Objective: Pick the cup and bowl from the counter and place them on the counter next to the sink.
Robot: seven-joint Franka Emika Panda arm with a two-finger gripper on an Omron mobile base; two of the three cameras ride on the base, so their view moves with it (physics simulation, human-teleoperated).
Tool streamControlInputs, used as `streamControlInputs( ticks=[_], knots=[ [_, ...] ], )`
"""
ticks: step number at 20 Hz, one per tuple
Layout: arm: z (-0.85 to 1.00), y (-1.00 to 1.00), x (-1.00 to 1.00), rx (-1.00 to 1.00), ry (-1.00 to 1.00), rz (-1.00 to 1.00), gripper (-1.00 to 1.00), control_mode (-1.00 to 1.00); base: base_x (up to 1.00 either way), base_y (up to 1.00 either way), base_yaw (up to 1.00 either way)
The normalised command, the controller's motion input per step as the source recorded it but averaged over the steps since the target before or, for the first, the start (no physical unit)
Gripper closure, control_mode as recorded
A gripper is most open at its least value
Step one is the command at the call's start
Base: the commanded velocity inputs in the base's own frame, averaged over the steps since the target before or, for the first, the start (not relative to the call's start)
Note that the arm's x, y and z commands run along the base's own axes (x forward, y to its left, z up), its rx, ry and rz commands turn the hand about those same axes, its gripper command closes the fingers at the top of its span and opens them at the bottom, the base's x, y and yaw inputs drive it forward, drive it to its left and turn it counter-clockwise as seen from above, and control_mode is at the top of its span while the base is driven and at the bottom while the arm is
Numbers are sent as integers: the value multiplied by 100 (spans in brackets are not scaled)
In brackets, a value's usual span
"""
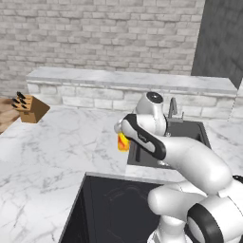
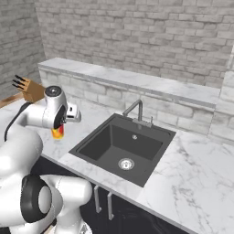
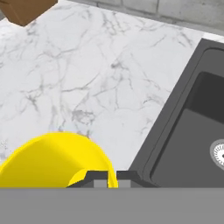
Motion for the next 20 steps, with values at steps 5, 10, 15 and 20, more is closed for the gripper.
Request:
streamControlInputs(
  ticks=[5, 10, 15, 20],
  knots=[
    [-26, 0, 0, 0, -6, 0, 100, -100, 0, 0, 0],
    [-32, 0, 0, 0, -10, -3, 100, -100, 0, 0, 0],
    [-27, 0, 0, 0, -10, -2, 100, -100, 0, 0, 0],
    [-20, 0, 0, 0, -6, -2, 100, -100, 0, 0, 0]
  ],
)
